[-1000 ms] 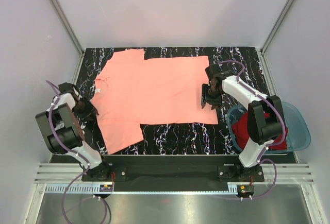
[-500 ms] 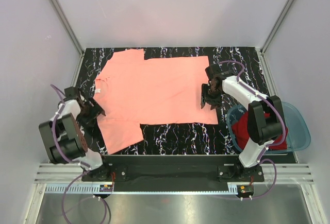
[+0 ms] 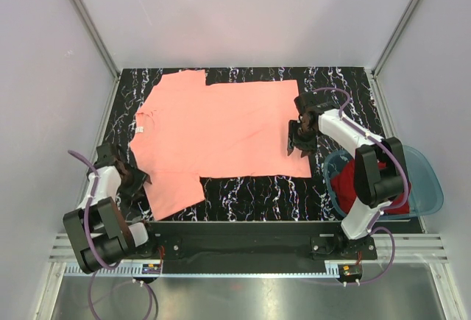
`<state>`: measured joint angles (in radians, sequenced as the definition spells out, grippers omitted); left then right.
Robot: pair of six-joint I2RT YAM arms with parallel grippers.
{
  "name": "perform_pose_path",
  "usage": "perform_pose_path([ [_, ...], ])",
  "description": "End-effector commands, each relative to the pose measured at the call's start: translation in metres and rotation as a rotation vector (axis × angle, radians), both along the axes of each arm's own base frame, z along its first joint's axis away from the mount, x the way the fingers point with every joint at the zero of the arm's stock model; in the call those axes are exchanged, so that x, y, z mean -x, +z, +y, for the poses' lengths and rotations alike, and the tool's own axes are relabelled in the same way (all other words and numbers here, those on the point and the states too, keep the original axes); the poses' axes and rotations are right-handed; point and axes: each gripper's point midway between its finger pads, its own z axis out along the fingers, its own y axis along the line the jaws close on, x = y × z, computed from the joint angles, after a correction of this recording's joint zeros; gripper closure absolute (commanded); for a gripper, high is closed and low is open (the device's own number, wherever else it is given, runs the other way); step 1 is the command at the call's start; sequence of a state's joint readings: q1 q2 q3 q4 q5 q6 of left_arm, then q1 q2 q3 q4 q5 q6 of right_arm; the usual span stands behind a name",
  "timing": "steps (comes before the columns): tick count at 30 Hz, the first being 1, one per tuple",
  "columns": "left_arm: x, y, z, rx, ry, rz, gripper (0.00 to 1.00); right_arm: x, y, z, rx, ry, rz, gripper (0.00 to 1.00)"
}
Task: Fold and stack the t-shirts
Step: Fold the tshirt
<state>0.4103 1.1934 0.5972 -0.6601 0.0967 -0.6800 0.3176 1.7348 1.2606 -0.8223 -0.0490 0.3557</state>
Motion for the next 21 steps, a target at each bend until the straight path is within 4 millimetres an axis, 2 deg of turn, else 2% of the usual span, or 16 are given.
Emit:
perform_pose_path([
  [1, -0.008, 0.001, -0.003, 0.027, 0.047, -0.033, 0.47, -0.005, 0.017, 0.005, -0.053, -0.008, -0.063, 0.44],
  [5, 0.0, -0.007, 0.005, -0.016, 0.08, 0.005, 0.42, -0.001, 0.014, 0.003, -0.058, -0.015, -0.06, 0.45],
  [8, 0.002, -0.017, 0.001, 0.003, 0.088, -0.002, 0.43, 0.0, 0.014, 0.001, -0.06, -0.019, -0.062, 0.45],
  [9, 0.008, -0.025, -0.002, 0.011, 0.09, 0.015, 0.45, 0.0, 0.014, -0.001, -0.056, -0.023, -0.062, 0.44],
  [12, 0.006, -0.031, -0.003, 0.018, 0.1, 0.0, 0.52, -0.002, 0.015, -0.004, -0.049, -0.032, -0.063, 0.45],
  [16, 0.003, -0.027, 0.009, -0.014, 0.11, 0.003, 0.68, -0.004, 0.018, -0.005, -0.049, -0.033, -0.06, 0.45],
  [18, -0.001, -0.025, 0.01, 0.004, 0.113, -0.005, 0.72, -0.005, 0.02, -0.004, -0.054, -0.031, -0.06, 0.45],
  [20, -0.002, -0.025, 0.008, 0.016, 0.12, -0.007, 0.81, -0.004, 0.02, -0.003, -0.059, -0.032, -0.053, 0.45],
  [21, -0.001, -0.025, 0.009, 0.017, 0.124, -0.008, 0.82, -0.004, 0.019, -0.003, -0.057, -0.034, -0.051, 0.45],
])
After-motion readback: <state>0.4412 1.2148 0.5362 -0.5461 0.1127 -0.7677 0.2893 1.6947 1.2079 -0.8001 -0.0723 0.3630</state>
